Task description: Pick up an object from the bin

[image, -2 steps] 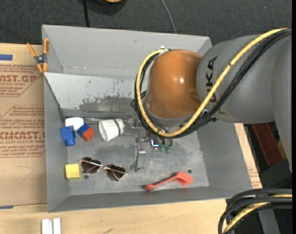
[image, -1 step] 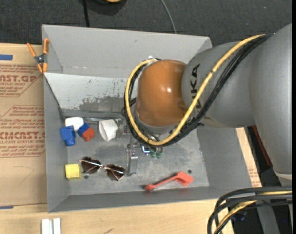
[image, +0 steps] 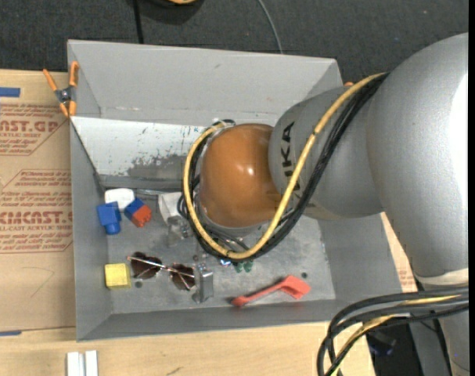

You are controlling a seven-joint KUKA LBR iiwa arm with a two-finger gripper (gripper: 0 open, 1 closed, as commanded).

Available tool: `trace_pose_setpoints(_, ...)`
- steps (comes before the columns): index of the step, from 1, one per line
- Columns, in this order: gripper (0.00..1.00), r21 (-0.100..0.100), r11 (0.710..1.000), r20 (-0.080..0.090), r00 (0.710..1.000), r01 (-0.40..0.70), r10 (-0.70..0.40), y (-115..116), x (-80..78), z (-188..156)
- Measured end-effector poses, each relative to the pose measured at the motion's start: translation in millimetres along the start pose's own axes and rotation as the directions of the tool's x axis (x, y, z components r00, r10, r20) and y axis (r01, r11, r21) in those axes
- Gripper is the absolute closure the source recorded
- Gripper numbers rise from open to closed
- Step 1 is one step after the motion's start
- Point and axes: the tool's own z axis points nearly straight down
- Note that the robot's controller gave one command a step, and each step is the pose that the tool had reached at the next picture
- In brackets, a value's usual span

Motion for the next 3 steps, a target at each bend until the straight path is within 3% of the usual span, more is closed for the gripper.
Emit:
trace_pose_setpoints(1,0.00,0.001,0.995,0.009,0.995,0.097,-0.097,0.2,-15.8,25.3)
trace_pose_setpoints(2,0.00,0.000,1.000,0.002,1.000,-0.012,0.012,17.5,-32.7,24.0)
trace_pose_setpoints(3,0.00,-0.003,0.999,0.008,0.999,-0.049,0.049,23.6,-34.8,29.1)
